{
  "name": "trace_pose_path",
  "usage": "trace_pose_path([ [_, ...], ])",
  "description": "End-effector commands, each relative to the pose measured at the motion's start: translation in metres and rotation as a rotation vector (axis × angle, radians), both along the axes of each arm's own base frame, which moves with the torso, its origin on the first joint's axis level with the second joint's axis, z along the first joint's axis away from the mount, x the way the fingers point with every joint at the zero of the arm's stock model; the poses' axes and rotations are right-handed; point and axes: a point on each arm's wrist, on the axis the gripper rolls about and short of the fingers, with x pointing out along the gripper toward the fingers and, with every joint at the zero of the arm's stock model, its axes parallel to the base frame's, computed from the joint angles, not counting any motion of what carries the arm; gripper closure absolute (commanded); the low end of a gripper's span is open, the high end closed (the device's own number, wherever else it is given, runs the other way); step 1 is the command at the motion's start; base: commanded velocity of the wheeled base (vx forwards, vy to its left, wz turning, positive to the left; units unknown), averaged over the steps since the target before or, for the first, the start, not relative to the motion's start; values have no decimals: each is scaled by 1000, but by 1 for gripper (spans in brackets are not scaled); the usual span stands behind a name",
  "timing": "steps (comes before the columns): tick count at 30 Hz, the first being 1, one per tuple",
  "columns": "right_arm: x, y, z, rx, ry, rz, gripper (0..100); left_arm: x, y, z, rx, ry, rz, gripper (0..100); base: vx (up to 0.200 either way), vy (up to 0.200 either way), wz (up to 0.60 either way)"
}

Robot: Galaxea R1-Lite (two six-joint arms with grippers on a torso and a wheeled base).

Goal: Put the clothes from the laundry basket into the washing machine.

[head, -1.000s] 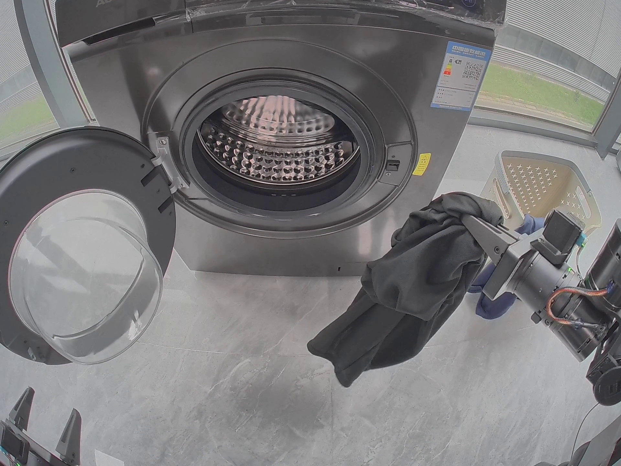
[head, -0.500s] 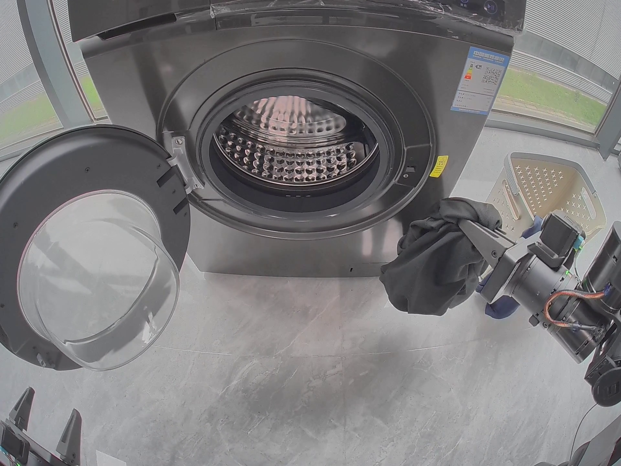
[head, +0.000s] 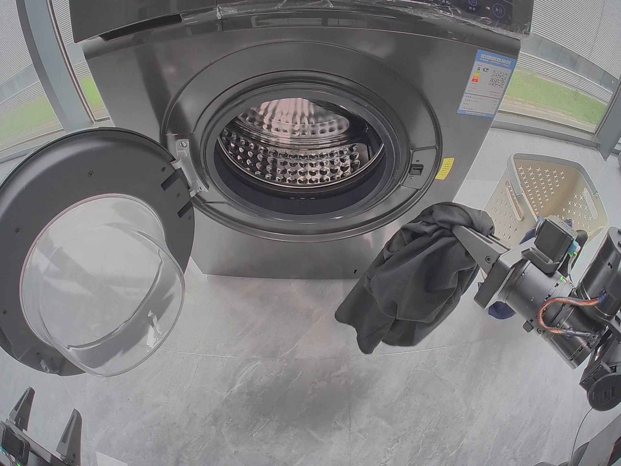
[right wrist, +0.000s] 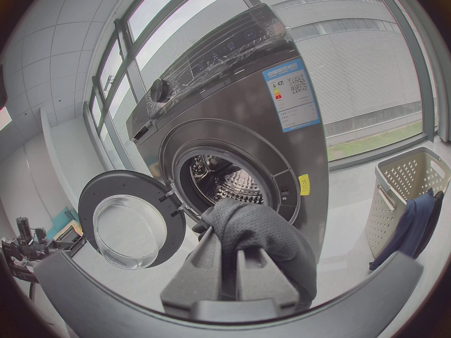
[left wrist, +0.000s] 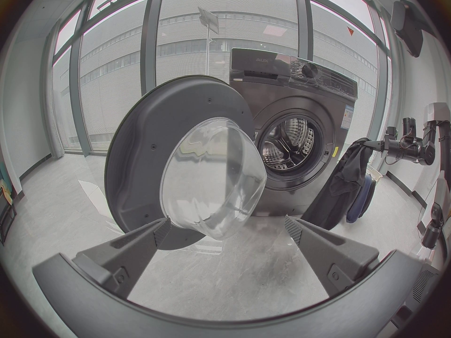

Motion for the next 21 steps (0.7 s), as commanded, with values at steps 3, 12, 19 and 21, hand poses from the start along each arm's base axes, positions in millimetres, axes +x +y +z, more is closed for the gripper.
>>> trace_pose_path([
  [3,-3,-1,-4,-9,8,3,100,0,0,-5,1,-2,1,0,0,0,0],
  [12,-6,5,-9,-9,33,39,100,0,0,-5,-1,-2,1,0,0,0,0],
  [19,-10,15,-9,-6,37,78,100,0,0,-5,1,-2,2,0,0,-171,0],
  [21,-8,17,-11,-15,43,83,100,0,0,-5,8,-2,4,0,0,0,0],
])
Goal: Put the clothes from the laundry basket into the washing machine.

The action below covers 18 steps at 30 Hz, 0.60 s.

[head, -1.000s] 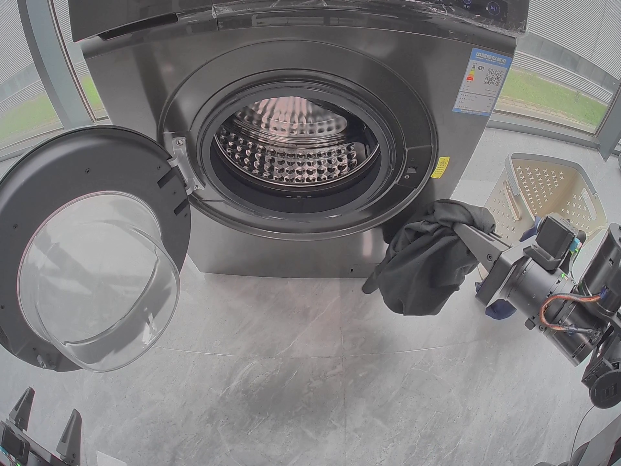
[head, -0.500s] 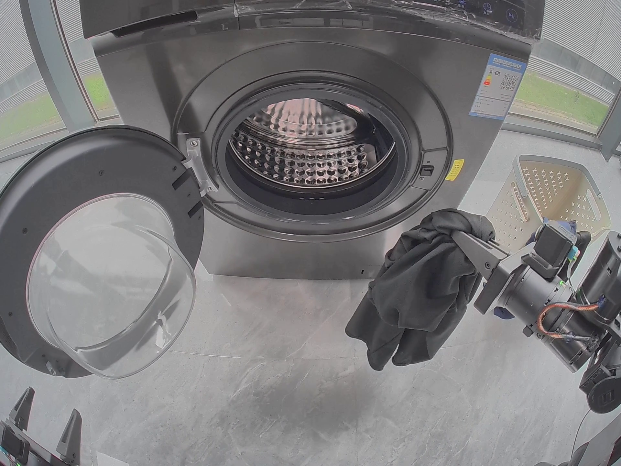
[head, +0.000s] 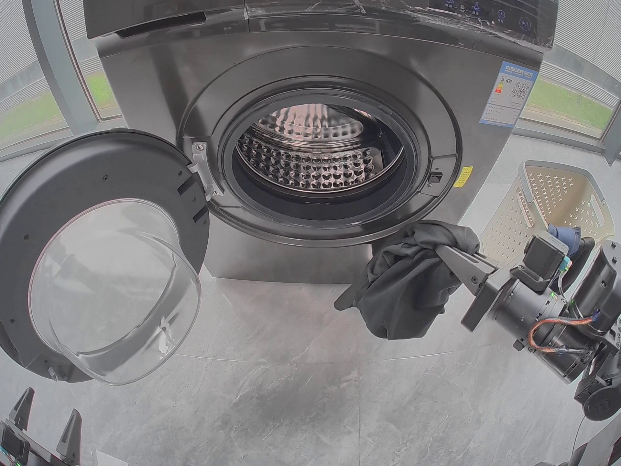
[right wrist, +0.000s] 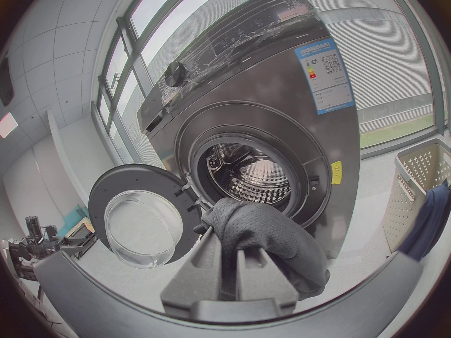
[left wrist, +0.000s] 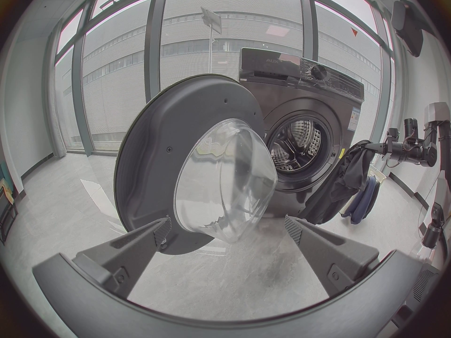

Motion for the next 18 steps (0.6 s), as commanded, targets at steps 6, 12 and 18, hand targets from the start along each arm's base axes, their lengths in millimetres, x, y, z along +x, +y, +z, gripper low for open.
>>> trace_pose_path([
  [6,7,15,-15,-19,56,32,100,0,0,-5,38,-2,-5,0,0,0,0],
  [12,21,38,-9,82,-4,63,100,0,0,-5,43,-3,-3,0,0,0,0],
  [18,26,63,-2,114,-35,115,100,-7,-1,21,17,-142,-27,0,0,0,0],
])
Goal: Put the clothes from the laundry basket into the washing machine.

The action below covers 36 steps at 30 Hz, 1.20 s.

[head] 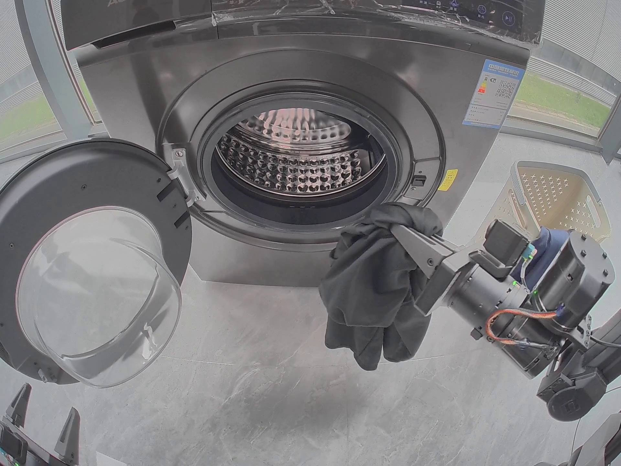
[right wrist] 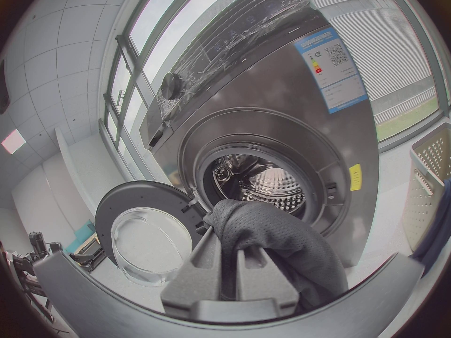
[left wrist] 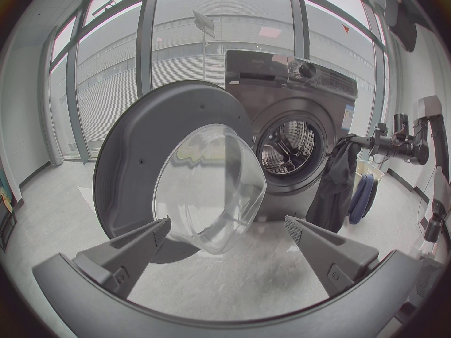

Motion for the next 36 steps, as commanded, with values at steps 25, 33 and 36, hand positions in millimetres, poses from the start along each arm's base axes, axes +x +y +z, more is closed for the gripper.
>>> trace_pose_path([
  [25,55,61,20,7,4,-33,100,136,-41,76,-48,300,-634,0,0,0,0],
  [33,55,61,25,24,-10,-35,100,179,-58,82,-34,296,-672,0,0,0,0],
  [36,55,61,26,26,-12,-38,100,195,-67,79,-26,304,-688,0,0,0,0],
])
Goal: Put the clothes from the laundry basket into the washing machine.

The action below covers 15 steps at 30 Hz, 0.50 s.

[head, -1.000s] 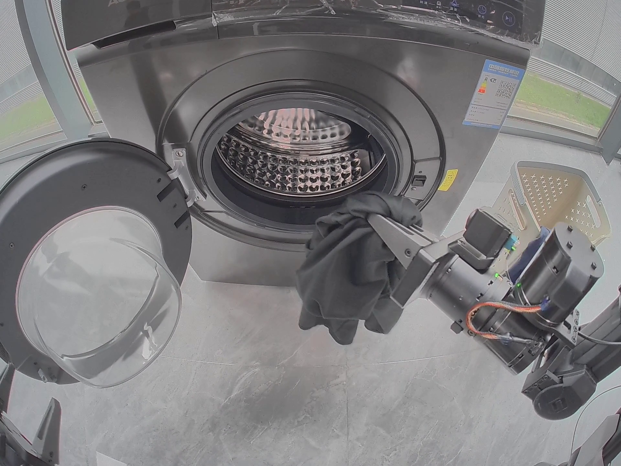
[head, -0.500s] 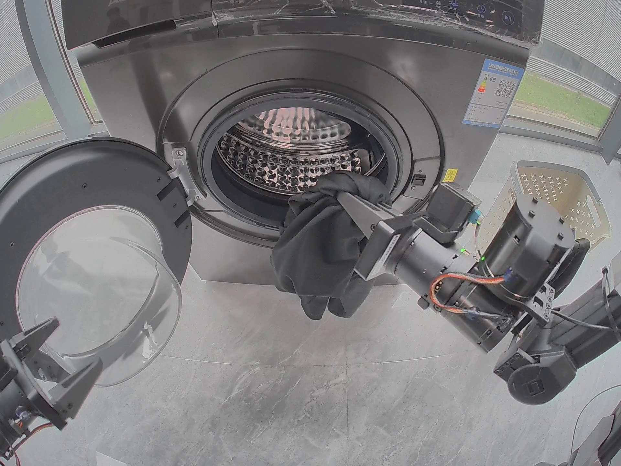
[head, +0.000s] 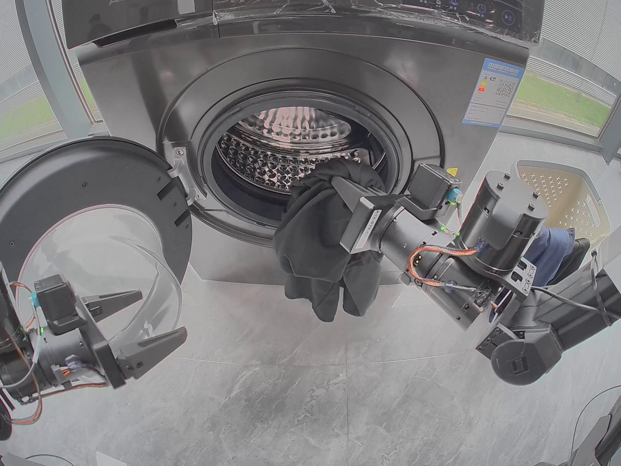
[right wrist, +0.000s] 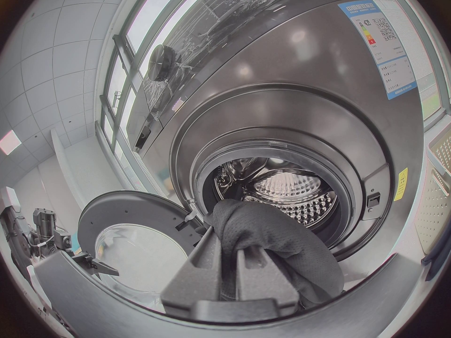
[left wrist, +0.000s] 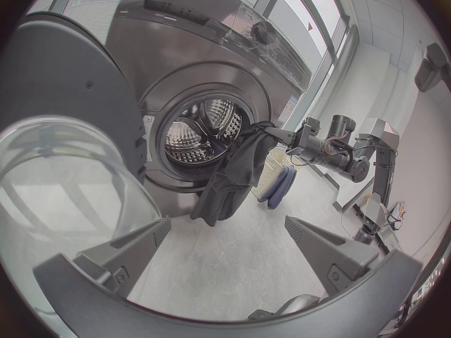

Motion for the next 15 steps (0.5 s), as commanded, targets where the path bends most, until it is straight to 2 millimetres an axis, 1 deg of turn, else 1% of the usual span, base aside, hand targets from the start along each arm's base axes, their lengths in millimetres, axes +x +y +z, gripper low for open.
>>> trace_pose_path([
  [1,2,1,1,6,-4,-7,100,39,-20,-11,28,70,-44,0,0,0,0],
  [4,1,0,0,5,-3,-7,100,47,-28,-16,32,90,-65,0,0,0,0],
  [5,1,0,0,5,-3,-7,100,47,-28,-16,32,90,-65,0,0,0,0],
  [6,1,0,1,7,-5,-7,100,56,-33,-20,39,105,-71,0,0,0,0],
  [10,1,-1,2,9,-6,-8,100,75,-42,-24,30,104,-82,0,0,0,0],
  [12,1,0,1,7,-5,-7,100,84,-46,-28,29,96,-83,0,0,0,0],
  [15,-1,1,1,7,-5,-2,100,92,-53,-32,20,77,-103,0,0,0,0],
])
